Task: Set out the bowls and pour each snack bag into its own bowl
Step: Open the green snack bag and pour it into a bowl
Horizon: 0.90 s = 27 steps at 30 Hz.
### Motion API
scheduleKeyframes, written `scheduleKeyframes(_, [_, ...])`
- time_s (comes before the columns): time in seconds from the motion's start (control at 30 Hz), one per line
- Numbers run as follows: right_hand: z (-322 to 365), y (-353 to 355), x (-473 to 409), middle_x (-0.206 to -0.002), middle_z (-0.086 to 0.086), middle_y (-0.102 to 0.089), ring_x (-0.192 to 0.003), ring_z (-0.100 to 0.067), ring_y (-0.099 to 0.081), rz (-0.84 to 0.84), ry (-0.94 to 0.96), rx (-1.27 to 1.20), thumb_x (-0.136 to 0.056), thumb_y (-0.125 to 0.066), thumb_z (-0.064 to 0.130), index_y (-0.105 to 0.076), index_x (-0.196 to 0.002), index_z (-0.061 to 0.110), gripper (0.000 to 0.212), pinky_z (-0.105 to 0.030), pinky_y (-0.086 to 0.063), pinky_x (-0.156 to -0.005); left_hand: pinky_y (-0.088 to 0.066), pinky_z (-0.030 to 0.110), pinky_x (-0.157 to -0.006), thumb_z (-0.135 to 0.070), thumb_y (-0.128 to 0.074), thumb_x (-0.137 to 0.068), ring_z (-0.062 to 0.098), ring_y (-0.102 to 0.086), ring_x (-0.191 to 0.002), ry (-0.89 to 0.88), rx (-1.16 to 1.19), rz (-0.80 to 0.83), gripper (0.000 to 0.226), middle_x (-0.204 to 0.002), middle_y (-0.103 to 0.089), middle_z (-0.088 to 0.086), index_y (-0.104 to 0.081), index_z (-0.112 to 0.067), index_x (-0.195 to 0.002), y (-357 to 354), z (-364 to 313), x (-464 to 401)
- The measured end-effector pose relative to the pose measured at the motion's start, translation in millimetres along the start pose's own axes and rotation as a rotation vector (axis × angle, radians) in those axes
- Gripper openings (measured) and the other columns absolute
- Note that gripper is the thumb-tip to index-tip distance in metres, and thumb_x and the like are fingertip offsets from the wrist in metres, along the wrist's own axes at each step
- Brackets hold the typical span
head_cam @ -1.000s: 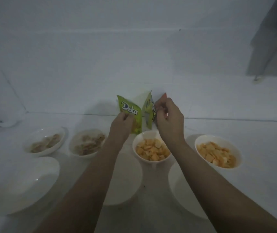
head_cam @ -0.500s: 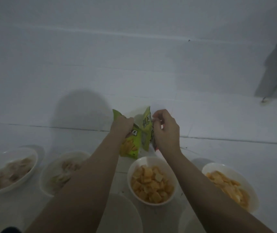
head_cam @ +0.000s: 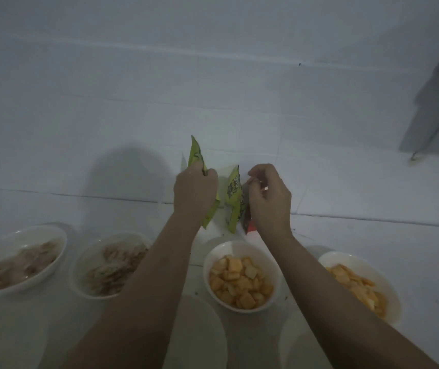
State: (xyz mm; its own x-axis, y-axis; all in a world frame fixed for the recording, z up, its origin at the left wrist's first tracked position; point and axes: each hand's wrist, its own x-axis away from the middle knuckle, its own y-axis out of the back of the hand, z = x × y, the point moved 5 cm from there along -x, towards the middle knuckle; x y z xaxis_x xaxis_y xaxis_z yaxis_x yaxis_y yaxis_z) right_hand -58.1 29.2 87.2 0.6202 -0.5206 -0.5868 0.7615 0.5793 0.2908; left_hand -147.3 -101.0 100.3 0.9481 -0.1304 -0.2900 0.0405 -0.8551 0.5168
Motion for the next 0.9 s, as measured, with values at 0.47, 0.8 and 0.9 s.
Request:
scheduleKeyframes(0.47, [90,88,71,-0.084,0.008,-0.064,-0.077,-0.011,-0.061,-0.057,0.126,-0.173,-0.095,-0.047,-0.003,-0.058,-0.096,0.017,0.023,-0.023,-0.050,-0.065,-0.029,0.014,-0.044,-0.010,-0.047,-0.096,0.006,-0.035,-0.044,-0.372,0.292,-0.153,0.040,-0.052,-0.032,-0.007,-0.030,-0.021,-0.062,83,-82,151])
scheduleKeyframes(0.8, [118,52,154,-0.087,0.008,-0.063,-0.077,-0.006,-0.060,0.100,0.128,-0.400,-0.092,-0.048,-0.004,-0.056,-0.093,0.028,0.032,-0.020,-0.047,-0.067,-0.049,0.048,-0.055,-0.022,-0.045,-0.096,0.035,-0.056,-0.067,-0.328,0.365,-0.209,0.029,-0.075,-0.059,0.022,-0.056,0.003,-0.086,147,-29,232])
scheduleKeyframes(0.9, [129,33,175,-0.087,0.015,-0.062,-0.082,-0.008,-0.063,0.141,0.127,-0.432,-0.090,-0.047,-0.004,-0.053,-0.092,0.034,0.039,-0.033,-0.053,-0.068,-0.050,0.038,-0.056,-0.022,-0.045,-0.095,0.025,-0.055,-0.064,-0.274,0.303,-0.252,0.028,-0.075,-0.058,0.019,-0.056,0.000,-0.083,171,-7,252])
